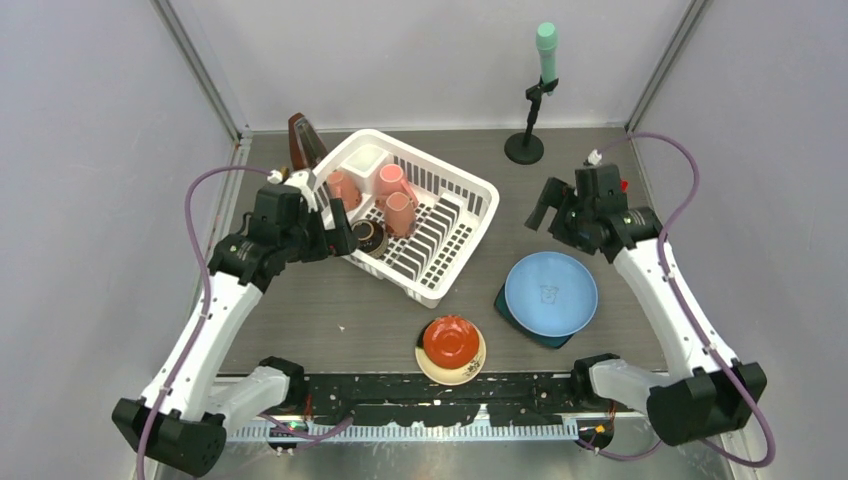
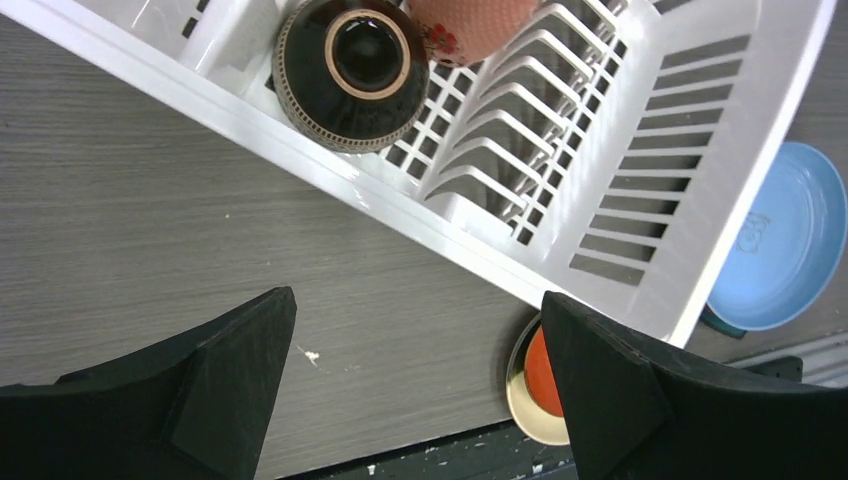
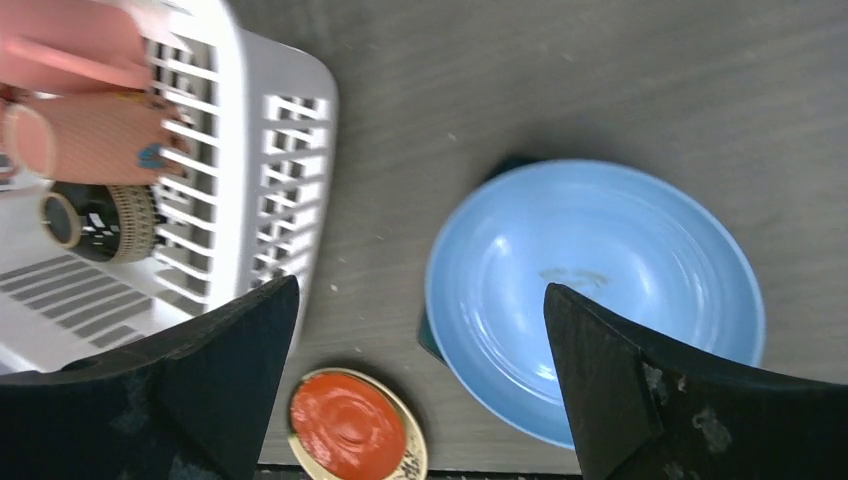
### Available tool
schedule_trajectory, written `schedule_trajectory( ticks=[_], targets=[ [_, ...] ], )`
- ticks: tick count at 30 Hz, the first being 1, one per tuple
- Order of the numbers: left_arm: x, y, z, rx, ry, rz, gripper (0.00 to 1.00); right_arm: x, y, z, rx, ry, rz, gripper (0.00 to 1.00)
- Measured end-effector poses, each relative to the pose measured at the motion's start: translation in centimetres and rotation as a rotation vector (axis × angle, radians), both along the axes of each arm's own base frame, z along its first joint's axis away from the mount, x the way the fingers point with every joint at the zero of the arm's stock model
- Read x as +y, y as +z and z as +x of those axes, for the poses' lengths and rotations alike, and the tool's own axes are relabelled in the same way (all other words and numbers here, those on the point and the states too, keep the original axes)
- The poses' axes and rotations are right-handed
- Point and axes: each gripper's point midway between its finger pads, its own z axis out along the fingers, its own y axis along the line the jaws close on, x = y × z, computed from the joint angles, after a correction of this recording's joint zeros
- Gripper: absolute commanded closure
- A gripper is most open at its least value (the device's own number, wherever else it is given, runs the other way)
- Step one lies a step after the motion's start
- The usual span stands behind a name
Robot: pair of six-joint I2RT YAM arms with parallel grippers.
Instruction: Load the mixed dishes into the dish rack
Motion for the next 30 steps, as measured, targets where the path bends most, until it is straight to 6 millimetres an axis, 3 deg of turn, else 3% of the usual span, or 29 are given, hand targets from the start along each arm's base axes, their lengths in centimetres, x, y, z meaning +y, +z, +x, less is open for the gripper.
schedule_trajectory(
  ticks=[6,12,21,30],
  targets=[
    [-0.3,1.8,-2.6,-0.045,-0.061,-0.048,0.04,-3.1,-3.3,-6.0,0.101,-0.141,-0.057,0.0],
    [-1.9,2.5,-4.4,-0.054,-0.152,-0.126,0.04,-5.2,-4.9,-10.0,0.159,-0.304,-0.054,0.01],
    [-6.0,1.6,-8.1,-0.024,-0.391,-0.163,0.03,-5.9,-8.1,-13.8,0.297,-0.421,-0.041,0.02],
    [-6.2,1.4,-9.1,-0.105,-0.466,-0.171,0.02,-5.0,-12.9,-16.0,0.432,-0.451,-0.004,0.02]
  ],
)
